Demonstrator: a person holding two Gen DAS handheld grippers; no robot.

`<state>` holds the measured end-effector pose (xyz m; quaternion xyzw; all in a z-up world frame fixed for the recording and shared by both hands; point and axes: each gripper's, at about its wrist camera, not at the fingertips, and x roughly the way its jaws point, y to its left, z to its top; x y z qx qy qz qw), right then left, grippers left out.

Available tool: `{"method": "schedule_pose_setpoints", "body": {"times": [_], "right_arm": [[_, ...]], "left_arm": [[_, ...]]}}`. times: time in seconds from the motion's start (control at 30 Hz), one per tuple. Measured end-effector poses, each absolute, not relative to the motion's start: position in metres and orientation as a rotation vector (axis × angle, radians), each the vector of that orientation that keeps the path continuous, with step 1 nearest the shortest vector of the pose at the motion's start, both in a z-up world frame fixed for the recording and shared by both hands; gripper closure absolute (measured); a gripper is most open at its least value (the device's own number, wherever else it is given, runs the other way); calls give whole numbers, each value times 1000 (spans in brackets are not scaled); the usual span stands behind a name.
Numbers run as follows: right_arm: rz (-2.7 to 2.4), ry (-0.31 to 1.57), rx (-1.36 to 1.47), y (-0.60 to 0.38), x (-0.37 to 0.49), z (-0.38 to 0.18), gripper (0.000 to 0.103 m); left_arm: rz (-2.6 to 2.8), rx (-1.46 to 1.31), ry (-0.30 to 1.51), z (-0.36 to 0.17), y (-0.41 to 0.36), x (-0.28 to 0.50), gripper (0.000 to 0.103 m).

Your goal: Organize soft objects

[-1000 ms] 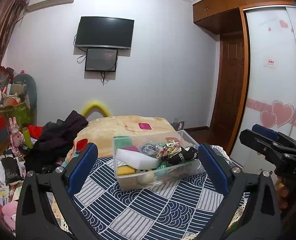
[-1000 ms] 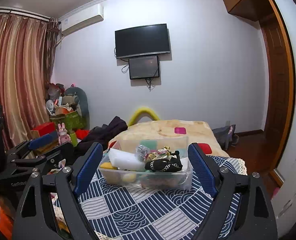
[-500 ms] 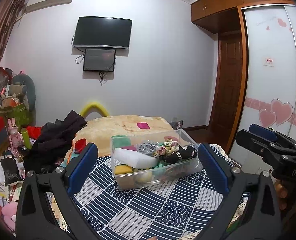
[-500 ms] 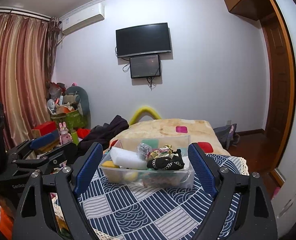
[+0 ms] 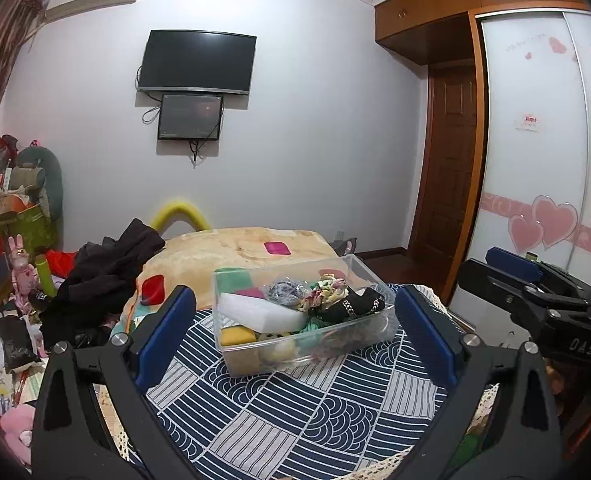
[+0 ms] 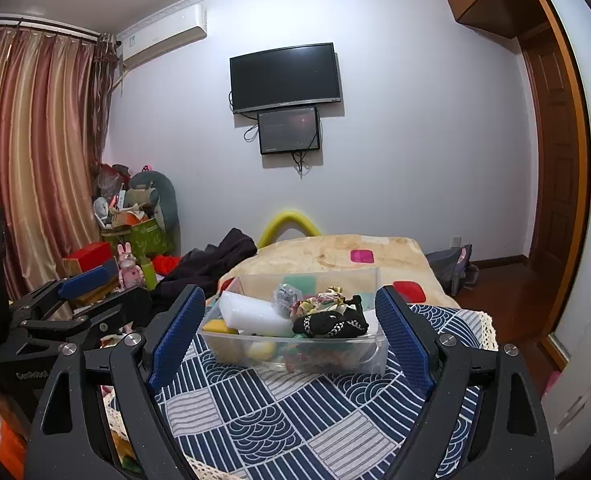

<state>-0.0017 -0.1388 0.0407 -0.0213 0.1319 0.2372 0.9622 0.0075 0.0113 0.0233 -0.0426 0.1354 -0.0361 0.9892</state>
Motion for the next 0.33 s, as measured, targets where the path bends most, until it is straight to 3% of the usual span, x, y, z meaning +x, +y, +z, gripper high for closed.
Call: {"method": "schedule_pose_setpoints", "body": {"times": [0.33], "right_arm": [[482,274,-45,-138,-3,37,17]], "left_arm": [[-68,-87,274,23,11,9,2]]}}
